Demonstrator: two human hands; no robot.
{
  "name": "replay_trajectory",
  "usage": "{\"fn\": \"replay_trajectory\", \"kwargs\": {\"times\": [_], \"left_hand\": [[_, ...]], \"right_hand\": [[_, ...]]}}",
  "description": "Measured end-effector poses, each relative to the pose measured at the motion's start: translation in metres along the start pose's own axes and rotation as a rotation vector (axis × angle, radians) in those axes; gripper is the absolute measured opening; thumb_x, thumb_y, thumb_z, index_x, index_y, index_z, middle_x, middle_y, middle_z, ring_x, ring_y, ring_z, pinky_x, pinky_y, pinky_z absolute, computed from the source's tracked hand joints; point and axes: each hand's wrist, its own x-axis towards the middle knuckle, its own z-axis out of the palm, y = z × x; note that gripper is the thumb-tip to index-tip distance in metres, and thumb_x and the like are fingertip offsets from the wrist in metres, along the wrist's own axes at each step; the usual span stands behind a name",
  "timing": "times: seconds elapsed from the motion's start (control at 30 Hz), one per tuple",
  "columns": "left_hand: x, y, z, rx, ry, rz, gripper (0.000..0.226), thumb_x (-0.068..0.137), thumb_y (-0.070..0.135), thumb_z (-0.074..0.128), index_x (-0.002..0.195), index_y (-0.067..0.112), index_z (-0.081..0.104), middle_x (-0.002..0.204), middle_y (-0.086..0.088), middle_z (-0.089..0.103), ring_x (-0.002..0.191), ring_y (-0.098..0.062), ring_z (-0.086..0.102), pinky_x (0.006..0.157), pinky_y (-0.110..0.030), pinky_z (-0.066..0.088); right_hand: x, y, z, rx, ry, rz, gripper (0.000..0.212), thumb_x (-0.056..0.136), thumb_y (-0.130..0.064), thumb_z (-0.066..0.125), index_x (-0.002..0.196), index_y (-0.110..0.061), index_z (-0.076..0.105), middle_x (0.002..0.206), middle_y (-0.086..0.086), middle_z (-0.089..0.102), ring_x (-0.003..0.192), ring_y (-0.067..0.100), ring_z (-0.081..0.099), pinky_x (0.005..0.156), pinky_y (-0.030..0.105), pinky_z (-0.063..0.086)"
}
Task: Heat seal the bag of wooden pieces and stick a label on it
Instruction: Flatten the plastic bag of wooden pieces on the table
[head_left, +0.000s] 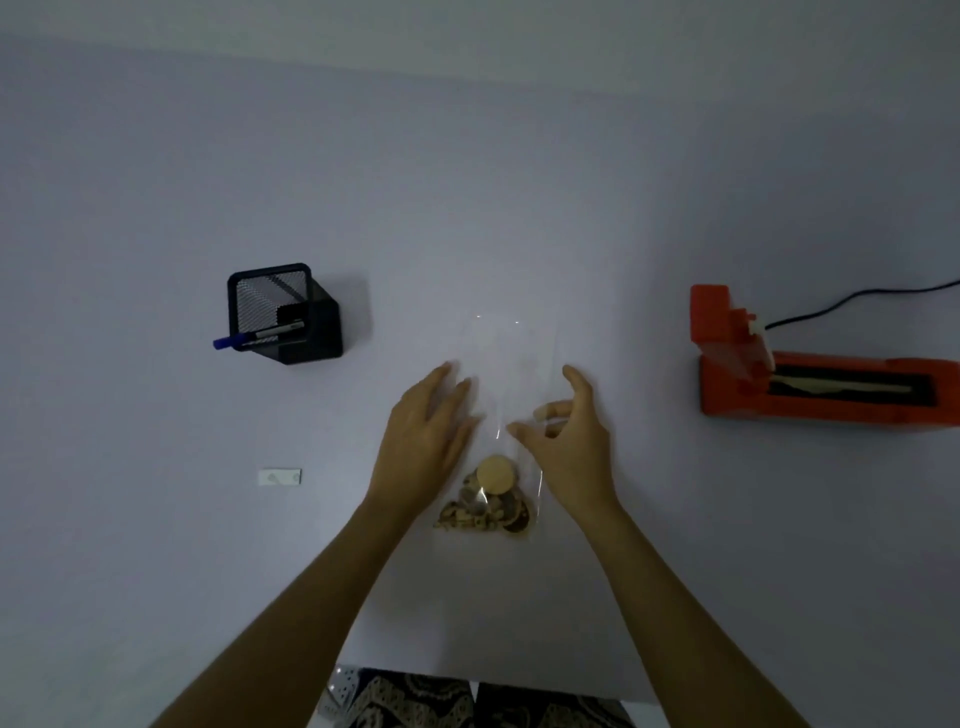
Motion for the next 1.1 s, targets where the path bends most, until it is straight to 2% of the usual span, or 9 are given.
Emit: {"fn": "replay_trajectory", "kwargs": {"times": [0.1,0.2,0.33,0.43,0.57,0.7,0.8,0.97,1.1], "left_hand": [[-0.001,0.010,-0.011,-0.171,0.063,-0.253,0.048,0.095,0.035,0.052,0.138,0.013,0.045,0.132,-0.009,0.050,0.113,-0.018,0.051,0.096,-0.028,0.046],[0.004,0.019,-0.017,-0.434,0.092,-0.473,0.047,0.091,0.034,0.058,0.135,0.019,0.046,0.108,0.003,0.060,0.087,-0.002,0.057,0.078,-0.010,0.048],[0.012,0.020,-0.021,-0.568,-0.014,-0.549,0.035,0.088,0.030,0.065,0.120,0.018,0.060,0.087,0.011,0.064,0.079,0.006,0.060,0.072,0.001,0.043],[0.016,0.010,-0.023,-0.580,-0.024,-0.513,0.022,0.087,0.023,0.067,0.106,0.012,0.069,0.089,0.005,0.069,0.077,0.012,0.059,0.071,-0.001,0.044],[0.016,0.002,-0.024,-0.565,-0.028,-0.459,0.010,0.088,0.017,0.066,0.095,0.011,0.070,0.088,0.002,0.070,0.076,0.005,0.060,0.069,-0.003,0.044],[0.017,0.000,-0.024,-0.533,-0.039,-0.437,0.020,0.088,0.024,0.067,0.106,0.016,0.065,0.084,0.004,0.066,0.075,-0.003,0.061,0.071,-0.009,0.048],[0.016,0.003,-0.022,-0.352,-0.064,-0.355,0.037,0.091,0.021,0.063,0.126,0.018,0.052,0.093,0.003,0.058,0.077,-0.007,0.055,0.070,-0.017,0.048],[0.013,-0.006,-0.009,0.068,-0.053,0.092,0.048,0.084,0.008,0.068,0.129,0.006,0.054,0.126,-0.016,0.058,0.111,-0.031,0.058,0.087,-0.039,0.053],[0.018,-0.018,0.002,0.129,-0.103,0.231,0.050,0.087,0.011,0.064,0.135,0.008,0.051,0.141,-0.014,0.049,0.131,-0.030,0.046,0.104,-0.041,0.042]], "right_hand": [[0.007,0.001,-0.008,0.079,-0.045,0.045,0.070,0.076,-0.017,0.081,0.135,-0.026,0.045,0.088,-0.004,0.062,0.081,0.004,0.059,0.066,0.006,0.045],[0.013,0.003,-0.013,0.126,-0.125,0.074,0.034,0.079,-0.013,0.078,0.107,-0.025,0.063,0.086,-0.004,0.067,0.086,0.012,0.064,0.074,0.014,0.049],[0.017,0.002,-0.016,0.275,-0.203,0.134,0.021,0.080,-0.001,0.073,0.089,-0.020,0.068,0.091,0.003,0.072,0.087,0.018,0.069,0.071,0.026,0.052],[0.018,-0.002,-0.014,0.406,-0.220,0.195,0.015,0.083,0.003,0.069,0.092,-0.010,0.067,0.087,0.006,0.073,0.075,0.017,0.072,0.068,0.027,0.057],[0.019,-0.004,-0.011,0.428,-0.164,0.233,0.014,0.084,0.005,0.067,0.093,-0.005,0.065,0.087,0.011,0.072,0.069,0.019,0.071,0.066,0.028,0.060],[0.016,0.001,-0.008,0.263,-0.077,0.137,0.013,0.085,0.001,0.068,0.092,-0.009,0.067,0.086,0.007,0.073,0.070,0.016,0.073,0.066,0.026,0.056],[0.012,0.001,-0.008,-0.142,0.054,-0.080,0.021,0.084,-0.008,0.071,0.104,-0.015,0.067,0.096,-0.001,0.070,0.083,0.012,0.067,0.071,0.010,0.048],[0.010,0.002,-0.004,-0.378,0.146,-0.204,0.066,0.082,-0.017,0.074,0.140,-0.020,0.043,0.140,0.004,0.041,0.125,0.019,0.042,0.096,0.027,0.043],[0.007,0.009,0.000,-0.540,0.152,-0.396,0.054,0.087,-0.012,0.068,0.137,-0.014,0.048,0.146,0.008,0.041,0.133,0.024,0.036,0.105,0.032,0.039]]}}
